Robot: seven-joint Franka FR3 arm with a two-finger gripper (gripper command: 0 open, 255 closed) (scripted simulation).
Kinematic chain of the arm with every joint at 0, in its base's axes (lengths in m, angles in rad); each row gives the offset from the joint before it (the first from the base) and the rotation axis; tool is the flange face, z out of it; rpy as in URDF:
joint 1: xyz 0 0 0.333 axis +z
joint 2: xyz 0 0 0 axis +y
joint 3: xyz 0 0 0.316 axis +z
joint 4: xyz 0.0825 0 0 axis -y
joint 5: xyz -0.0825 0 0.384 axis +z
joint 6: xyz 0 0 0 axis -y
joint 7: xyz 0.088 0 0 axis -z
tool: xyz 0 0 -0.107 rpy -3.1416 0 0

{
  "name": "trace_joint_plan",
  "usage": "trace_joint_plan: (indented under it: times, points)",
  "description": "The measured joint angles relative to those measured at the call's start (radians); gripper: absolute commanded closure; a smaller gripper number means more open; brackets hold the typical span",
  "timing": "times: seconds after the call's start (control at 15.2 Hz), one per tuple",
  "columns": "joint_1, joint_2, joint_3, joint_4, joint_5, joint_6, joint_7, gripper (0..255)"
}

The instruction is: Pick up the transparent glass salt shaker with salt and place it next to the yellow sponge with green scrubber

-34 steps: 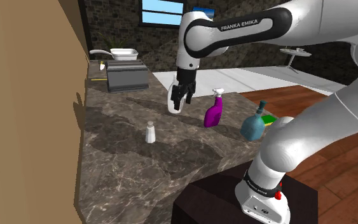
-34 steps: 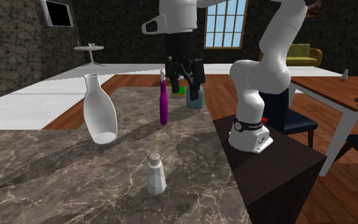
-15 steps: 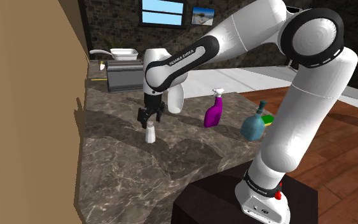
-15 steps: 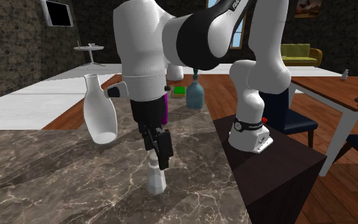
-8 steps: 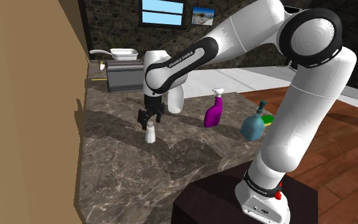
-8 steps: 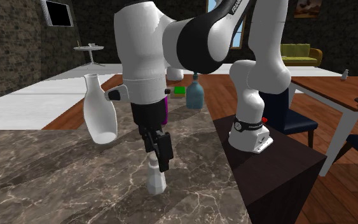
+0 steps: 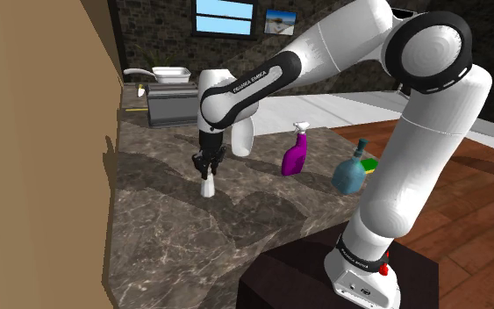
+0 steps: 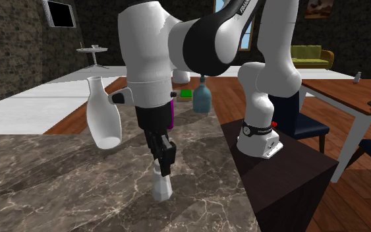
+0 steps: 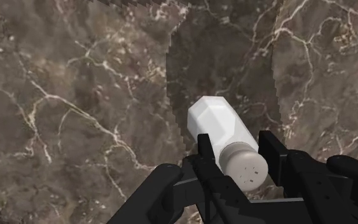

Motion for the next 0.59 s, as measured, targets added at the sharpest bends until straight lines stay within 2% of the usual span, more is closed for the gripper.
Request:
trace_joint_plan:
  times: [0.2, 0.59]
  points:
    - [0.000, 0.000, 0.000, 0.000, 0.000, 0.000, 0.000, 255]
    - [-0.001, -0.038, -0.001, 0.029, 0.004, -0.067, 0.002, 255]
